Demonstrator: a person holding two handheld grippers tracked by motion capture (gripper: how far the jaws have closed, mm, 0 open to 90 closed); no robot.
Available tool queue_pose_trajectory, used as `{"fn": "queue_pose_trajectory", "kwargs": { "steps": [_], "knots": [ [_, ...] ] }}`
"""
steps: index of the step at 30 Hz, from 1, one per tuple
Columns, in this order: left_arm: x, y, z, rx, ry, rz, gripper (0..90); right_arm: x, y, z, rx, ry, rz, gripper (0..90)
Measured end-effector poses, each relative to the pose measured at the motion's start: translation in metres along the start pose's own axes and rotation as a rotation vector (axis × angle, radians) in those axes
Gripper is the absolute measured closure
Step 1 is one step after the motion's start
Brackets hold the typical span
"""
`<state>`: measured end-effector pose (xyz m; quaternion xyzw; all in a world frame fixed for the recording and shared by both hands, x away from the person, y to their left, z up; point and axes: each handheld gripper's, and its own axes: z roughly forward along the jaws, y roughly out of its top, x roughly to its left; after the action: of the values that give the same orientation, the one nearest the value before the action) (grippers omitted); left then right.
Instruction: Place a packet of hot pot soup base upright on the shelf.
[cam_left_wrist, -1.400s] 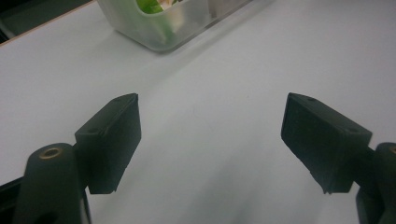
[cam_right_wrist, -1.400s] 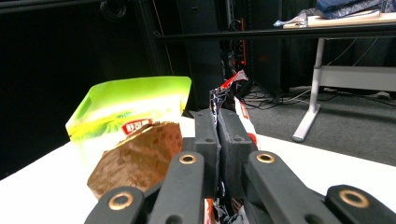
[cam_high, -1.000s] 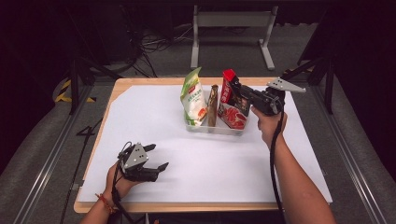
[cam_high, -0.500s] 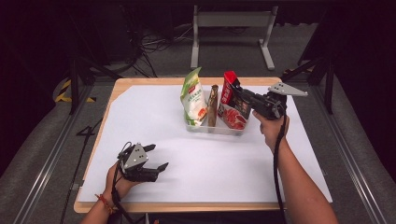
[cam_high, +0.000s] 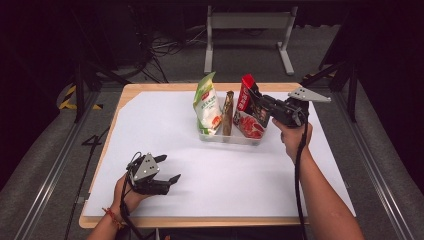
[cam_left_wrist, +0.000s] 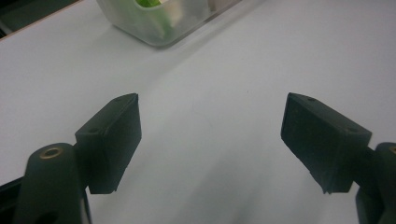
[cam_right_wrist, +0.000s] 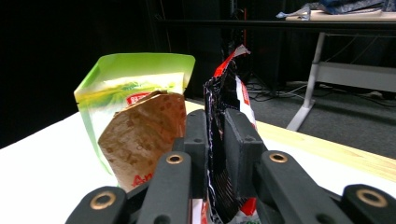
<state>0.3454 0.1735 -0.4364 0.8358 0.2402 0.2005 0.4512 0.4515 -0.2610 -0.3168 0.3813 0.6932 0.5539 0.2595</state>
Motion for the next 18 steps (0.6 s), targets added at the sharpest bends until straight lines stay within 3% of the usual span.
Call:
{"fn": "queue_pose_trajectory", "kwargs": {
  "steps": [18],
  "knots": [
    [0.0007, -0.0007, -0.0003, 0.004, 0.005, -0.002, 21.1, -0.0043, 0.0061, -0.0078, 0.031, -0.037, -0.017, 72.2]
  ]
}}
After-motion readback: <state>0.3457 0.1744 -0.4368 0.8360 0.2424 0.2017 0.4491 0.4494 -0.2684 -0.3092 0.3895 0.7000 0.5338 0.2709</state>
